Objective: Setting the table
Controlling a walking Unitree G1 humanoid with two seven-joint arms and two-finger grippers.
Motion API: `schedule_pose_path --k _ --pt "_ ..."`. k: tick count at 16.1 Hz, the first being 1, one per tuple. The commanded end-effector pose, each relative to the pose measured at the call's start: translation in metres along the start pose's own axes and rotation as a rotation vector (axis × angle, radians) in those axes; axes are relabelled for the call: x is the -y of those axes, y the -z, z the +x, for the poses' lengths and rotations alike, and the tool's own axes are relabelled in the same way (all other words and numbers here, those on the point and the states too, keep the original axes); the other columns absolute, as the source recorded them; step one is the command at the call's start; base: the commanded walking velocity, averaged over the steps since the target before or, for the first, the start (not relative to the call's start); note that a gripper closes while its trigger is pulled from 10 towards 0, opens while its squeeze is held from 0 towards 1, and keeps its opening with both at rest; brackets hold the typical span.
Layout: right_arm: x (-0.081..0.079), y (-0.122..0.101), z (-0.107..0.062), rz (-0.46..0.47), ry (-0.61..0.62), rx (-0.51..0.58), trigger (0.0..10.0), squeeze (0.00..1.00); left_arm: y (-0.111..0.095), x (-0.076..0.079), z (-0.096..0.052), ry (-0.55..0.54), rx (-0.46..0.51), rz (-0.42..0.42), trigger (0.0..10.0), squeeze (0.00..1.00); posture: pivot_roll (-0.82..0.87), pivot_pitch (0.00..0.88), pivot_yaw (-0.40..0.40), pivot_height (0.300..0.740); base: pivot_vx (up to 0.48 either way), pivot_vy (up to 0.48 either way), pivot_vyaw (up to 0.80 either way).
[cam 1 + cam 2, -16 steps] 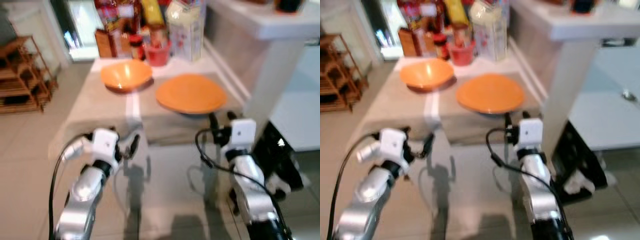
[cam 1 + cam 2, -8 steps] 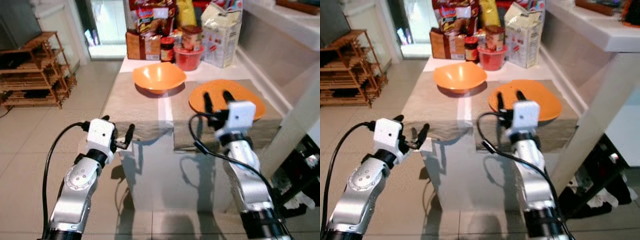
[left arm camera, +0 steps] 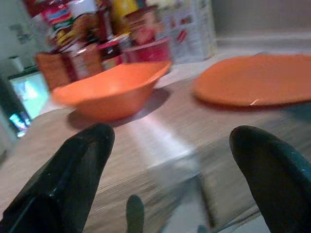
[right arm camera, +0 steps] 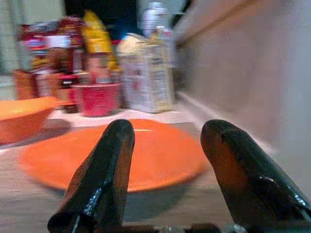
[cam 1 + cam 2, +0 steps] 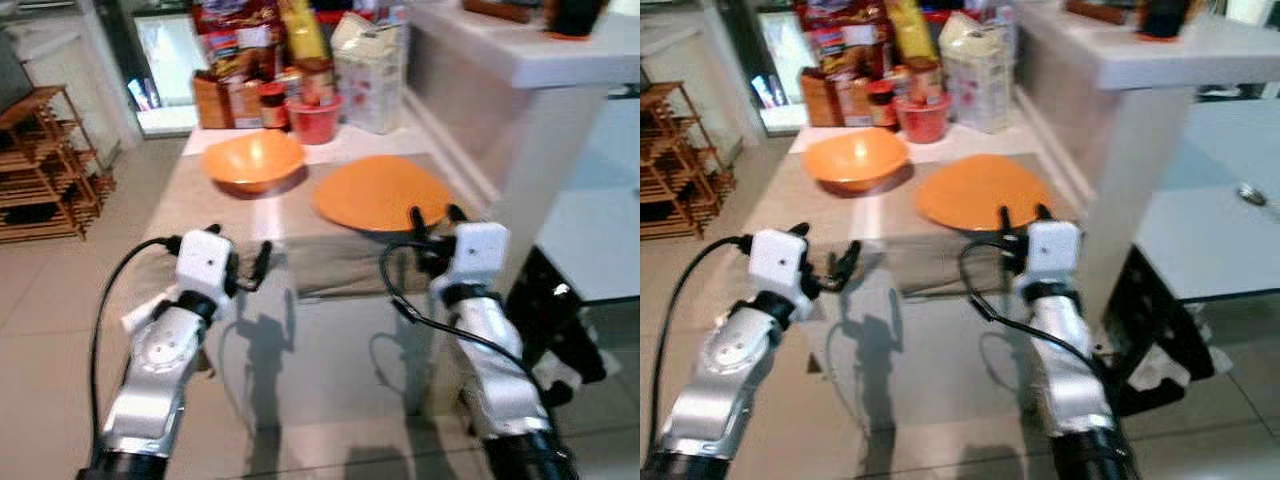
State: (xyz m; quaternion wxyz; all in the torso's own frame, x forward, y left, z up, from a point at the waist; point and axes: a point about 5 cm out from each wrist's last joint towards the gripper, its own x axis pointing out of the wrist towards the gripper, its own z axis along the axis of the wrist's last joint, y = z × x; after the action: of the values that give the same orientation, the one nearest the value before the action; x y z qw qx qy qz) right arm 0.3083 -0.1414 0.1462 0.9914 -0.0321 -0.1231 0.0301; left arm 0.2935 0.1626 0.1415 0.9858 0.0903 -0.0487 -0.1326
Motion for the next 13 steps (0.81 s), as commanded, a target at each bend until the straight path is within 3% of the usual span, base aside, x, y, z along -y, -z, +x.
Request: schedule_pose_path --k 1,4,13 --pt "-0.0067 0.0012 0.0010 0.009 -0.016 -0.009 10.0 0.00 0.0034 -0.0083 -0.0019 -0.028 -0.023 0.006 10.0 0.00 -0.07 0.000 0.067 0.740 0.322 -0.352 0.00" --pt "-0.0068 0.0027 -0.0005 0.006 -0.022 -0.015 10.0 0.00 0.0071 -0.0098 -0.0023 -0.040 -0.040 0.020 10.0 0.00 -0.08 0.000 0.065 0.740 0.354 -0.227 0.00" --pt "-0.0089 0.0034 -0.0036 0.007 -0.048 -0.017 10.0 0.00 0.0087 -0.0092 0.0015 -0.037 -0.054 0.040 10.0 0.00 -0.08 0.000 0.061 0.740 0.000 0.000 0.00"
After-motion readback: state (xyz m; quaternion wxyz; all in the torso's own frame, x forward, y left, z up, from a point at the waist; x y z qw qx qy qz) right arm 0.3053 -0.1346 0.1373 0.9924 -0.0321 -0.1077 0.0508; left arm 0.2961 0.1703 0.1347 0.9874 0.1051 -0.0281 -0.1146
